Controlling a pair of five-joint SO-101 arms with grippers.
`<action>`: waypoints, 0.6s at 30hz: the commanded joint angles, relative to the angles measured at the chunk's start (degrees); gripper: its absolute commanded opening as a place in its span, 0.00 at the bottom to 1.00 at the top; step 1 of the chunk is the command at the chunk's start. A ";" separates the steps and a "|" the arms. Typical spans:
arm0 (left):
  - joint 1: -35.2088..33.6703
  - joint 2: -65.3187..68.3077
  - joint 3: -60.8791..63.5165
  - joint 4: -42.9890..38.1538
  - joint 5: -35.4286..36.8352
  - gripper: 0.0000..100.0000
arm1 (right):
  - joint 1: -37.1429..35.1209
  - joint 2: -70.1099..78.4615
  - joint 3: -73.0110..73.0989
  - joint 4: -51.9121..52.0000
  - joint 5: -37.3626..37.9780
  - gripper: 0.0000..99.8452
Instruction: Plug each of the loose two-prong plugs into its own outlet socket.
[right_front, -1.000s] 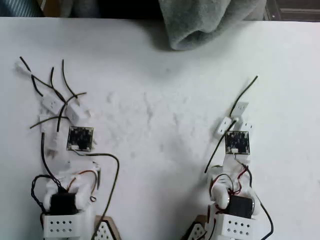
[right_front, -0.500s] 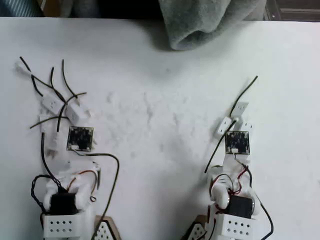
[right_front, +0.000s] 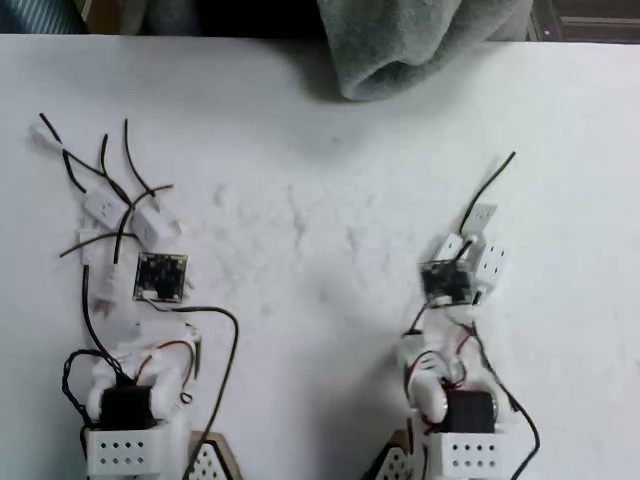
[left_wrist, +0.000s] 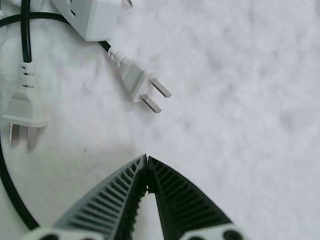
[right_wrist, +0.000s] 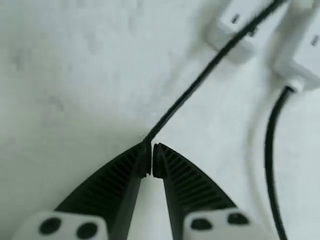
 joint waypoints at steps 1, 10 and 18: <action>0.48 -0.04 -0.26 -0.09 0.26 0.02 | -6.99 -0.48 0.53 0.13 -0.18 0.02; 0.48 -0.04 -0.26 -0.09 0.26 0.02 | -10.15 -0.66 0.53 -0.48 -0.09 0.02; 0.48 -0.04 -0.26 -0.09 0.26 0.02 | -3.65 -0.66 -1.93 -33.45 -0.18 0.18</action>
